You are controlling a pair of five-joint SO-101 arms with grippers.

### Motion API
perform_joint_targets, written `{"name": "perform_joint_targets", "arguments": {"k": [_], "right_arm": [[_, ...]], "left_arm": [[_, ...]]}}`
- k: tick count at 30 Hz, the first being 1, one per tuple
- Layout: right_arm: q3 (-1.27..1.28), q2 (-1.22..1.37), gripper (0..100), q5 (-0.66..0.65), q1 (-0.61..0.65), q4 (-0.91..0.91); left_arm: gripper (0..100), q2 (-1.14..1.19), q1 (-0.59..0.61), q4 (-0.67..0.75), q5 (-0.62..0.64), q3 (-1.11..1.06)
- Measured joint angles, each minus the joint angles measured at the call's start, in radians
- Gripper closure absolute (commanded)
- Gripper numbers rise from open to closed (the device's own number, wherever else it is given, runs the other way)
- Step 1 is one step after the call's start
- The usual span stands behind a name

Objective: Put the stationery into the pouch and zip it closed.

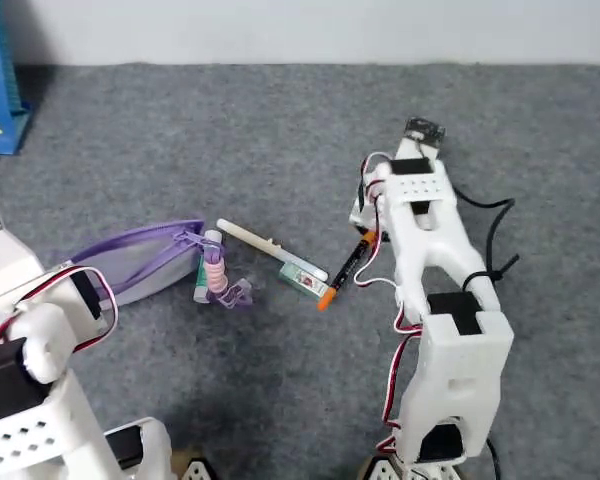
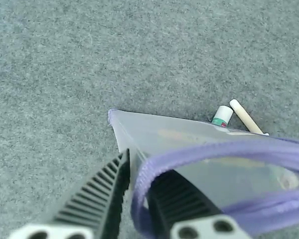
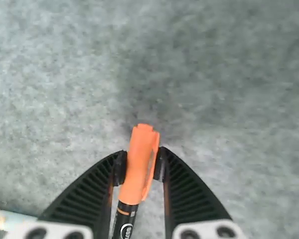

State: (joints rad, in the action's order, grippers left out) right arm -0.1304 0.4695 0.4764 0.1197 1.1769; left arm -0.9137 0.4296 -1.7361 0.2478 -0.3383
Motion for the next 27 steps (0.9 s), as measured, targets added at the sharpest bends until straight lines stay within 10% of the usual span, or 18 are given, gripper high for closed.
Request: {"name": "perform_joint_targets", "arguments": {"k": [27], "right_arm": [[-0.054, -0.925, 99.1, -0.014, 0.272, 0.356]], "left_arm": [[99, 0.000, 0.000, 0.000, 0.000, 0.000]]}}
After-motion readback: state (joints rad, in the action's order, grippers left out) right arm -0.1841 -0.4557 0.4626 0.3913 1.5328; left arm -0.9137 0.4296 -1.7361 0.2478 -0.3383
